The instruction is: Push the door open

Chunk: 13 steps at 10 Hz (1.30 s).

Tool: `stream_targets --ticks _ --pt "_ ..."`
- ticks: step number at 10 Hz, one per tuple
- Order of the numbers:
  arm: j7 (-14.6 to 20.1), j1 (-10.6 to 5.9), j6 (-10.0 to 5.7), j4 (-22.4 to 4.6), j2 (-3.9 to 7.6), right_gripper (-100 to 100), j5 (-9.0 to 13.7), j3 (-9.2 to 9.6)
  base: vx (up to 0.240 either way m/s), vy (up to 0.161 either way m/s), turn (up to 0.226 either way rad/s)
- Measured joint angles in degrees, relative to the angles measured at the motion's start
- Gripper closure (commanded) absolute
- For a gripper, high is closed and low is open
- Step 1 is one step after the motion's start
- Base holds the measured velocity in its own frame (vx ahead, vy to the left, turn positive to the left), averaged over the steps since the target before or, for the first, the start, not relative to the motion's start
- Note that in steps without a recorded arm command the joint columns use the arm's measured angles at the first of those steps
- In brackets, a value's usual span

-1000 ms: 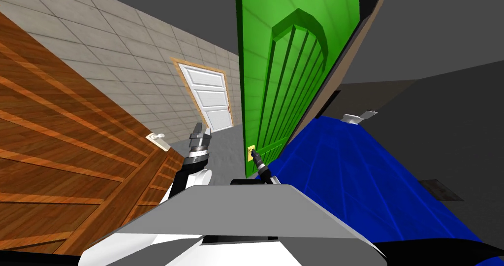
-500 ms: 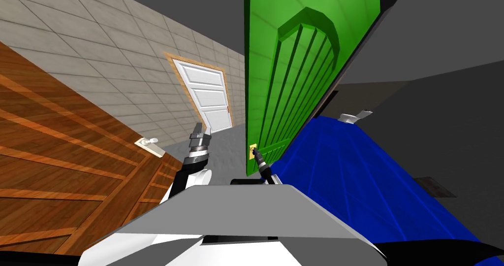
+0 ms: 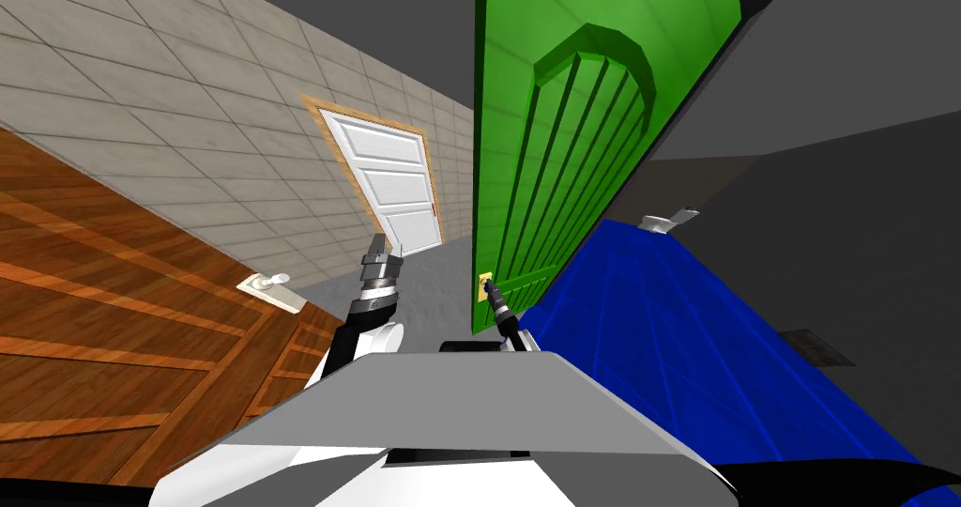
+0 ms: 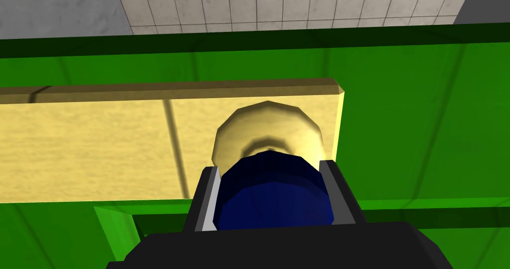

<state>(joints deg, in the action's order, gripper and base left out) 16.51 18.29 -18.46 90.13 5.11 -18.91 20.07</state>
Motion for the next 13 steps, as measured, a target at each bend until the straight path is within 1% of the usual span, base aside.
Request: stream_targets --ticks 2,3,4,5,6,7,9,10,12,13 --pt "-0.33 -0.93 0.17 -0.94 -0.71 100 0.36 -1.25 0.089 0.108 -0.055" --pt "-0.65 -1.05 0.1 -1.18 -1.18 100 0.47 -1.83 0.104 0.151 -0.075" --pt "-0.9 -1.38 0.56 -1.33 -1.63 100 0.66 -2.55 0.12 0.16 -0.081" --pt "-1.02 -1.6 1.11 -1.26 -1.79 100 0.87 -3.21 0.118 0.155 -0.071" --pt "-1.15 -2.27 1.2 -1.9 -2.21 100 1.18 -4.16 0.119 0.157 -0.07" --pt "-1.32 -2.47 1.45 -1.89 -2.52 100 1.36 -4.88 0.147 0.146 -0.091" --pt "-1.91 -2.77 2.1 -1.92 -3.6 100 1.61 -6.15 0.144 0.159 -0.068" --pt "-2.28 -3.04 1.97 -2.31 -4.23 100 1.74 -6.98 0.07 0.07 -0.036" --pt "-2.4 -3.22 1.72 -2.61 -4.22 100 1.88 -7.46 0.165 0.07 -0.047" --pt "-2.43 -3.06 1.99 -2.65 -3.91 100 1.98 -7.68 0.172 0.112 -0.072"
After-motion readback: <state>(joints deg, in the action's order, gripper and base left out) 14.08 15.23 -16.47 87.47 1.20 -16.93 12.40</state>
